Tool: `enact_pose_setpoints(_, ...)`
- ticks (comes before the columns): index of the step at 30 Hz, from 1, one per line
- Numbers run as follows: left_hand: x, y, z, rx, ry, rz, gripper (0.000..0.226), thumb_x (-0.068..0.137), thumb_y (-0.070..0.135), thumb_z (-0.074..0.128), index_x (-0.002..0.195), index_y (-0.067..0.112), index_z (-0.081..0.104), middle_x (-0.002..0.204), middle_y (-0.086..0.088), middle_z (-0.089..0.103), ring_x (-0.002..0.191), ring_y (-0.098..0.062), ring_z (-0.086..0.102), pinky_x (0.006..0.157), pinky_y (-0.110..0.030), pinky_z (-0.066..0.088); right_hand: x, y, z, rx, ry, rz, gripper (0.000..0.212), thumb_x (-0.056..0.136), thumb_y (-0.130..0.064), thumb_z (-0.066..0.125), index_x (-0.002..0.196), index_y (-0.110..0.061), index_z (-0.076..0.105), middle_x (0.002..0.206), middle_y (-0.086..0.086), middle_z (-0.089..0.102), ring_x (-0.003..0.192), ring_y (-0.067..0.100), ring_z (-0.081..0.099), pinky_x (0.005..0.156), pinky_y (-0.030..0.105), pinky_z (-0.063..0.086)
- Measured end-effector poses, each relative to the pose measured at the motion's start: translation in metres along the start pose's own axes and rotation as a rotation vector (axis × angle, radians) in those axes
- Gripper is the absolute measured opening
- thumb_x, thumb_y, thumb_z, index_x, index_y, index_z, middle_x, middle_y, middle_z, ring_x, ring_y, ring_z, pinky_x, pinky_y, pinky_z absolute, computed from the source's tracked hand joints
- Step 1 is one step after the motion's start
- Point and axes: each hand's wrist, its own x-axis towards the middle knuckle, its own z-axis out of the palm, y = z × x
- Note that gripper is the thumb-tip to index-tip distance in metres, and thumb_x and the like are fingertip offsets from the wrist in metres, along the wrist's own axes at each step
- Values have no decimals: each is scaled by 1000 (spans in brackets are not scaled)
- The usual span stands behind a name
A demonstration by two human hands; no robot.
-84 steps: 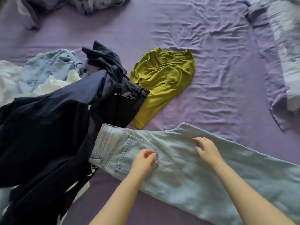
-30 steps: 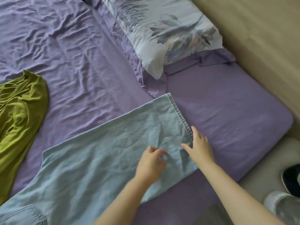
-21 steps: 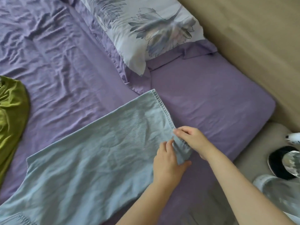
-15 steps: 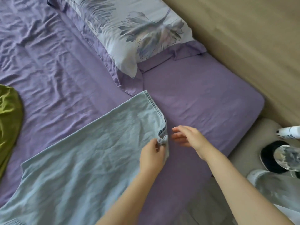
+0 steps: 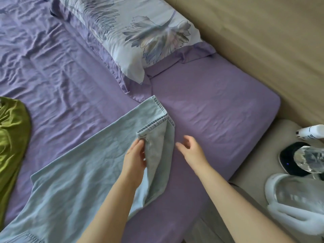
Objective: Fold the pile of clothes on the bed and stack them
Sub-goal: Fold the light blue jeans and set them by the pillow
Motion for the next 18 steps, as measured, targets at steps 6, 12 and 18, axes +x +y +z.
enact_pose_setpoints(6,-1,20,-25,-213,-1,-18,38,100,28,37,128,12,58,126,-11,63,118,-28,58,102,-45,43,13,-20,33,362,-119,94,69,86,-13,69,145,-16,31,138,-2,49,111,16,56,81,32,56)
enact_pose_setpoints(12,5,9,-33,-259,108,-137,44,102,32,34,135,10,52,133,-14,58,122,-30,55,107,-47,38,16,-33,38,375,-265,29,73,80,-13,75,138,-32,36,122,-11,59,108,6,57,73,11,47)
enact_pose_setpoints(18,-1,0,-32,-39,177,-103,62,85,54,61,130,12,54,121,-11,66,109,-26,65,97,-44,49,29,-38,20,-2,-335,-162,28,78,-22,75,102,-26,61,113,-6,64,108,10,57,88,21,45)
